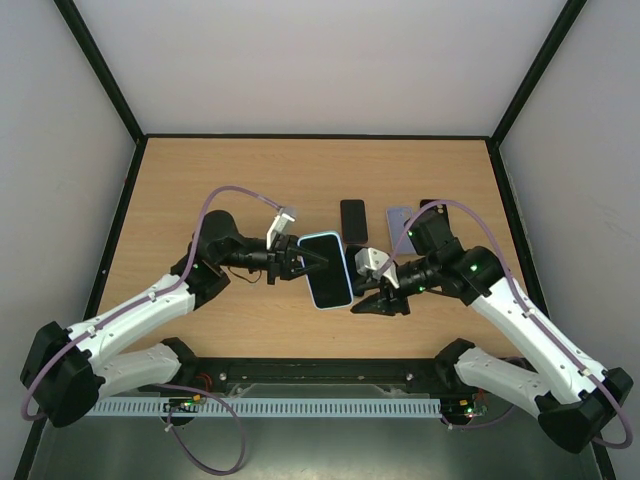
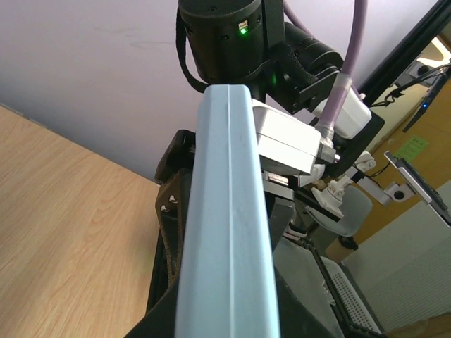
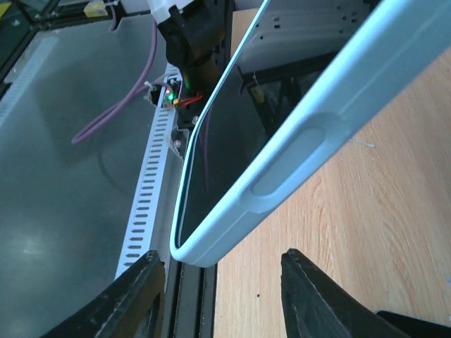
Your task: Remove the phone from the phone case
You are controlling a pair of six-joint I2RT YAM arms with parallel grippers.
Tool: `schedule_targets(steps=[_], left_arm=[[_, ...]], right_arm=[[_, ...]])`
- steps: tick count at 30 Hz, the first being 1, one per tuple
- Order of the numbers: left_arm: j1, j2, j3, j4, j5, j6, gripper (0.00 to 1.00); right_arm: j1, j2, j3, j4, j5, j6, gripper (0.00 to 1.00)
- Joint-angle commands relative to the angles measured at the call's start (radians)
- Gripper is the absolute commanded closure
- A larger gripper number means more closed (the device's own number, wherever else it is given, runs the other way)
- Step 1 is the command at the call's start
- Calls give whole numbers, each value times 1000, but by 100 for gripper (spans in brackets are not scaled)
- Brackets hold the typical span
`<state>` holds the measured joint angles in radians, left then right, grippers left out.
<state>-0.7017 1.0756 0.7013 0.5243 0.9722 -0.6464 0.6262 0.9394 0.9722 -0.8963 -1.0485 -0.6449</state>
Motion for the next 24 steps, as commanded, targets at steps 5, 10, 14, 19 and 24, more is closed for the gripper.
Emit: schedule_targets(steps=[5,10,14,19,24], left_arm=[[4,-5,3,128,34,-48,95],[4,-10,4,113,28,-39,95],[2,-16,11,69,11,-5,95],[1,-25,13,35,-2,21,95],[1,-15,12,69,17,-24,95]], right_arm=[[6,-14,20,56,-7,34,63],[6,-13,19,67,-23,60,58],[6,-16,22,98,-34,124,53],[6,-19,20,103,-17,124,64],[6,-22,17,69,-5,41,70]])
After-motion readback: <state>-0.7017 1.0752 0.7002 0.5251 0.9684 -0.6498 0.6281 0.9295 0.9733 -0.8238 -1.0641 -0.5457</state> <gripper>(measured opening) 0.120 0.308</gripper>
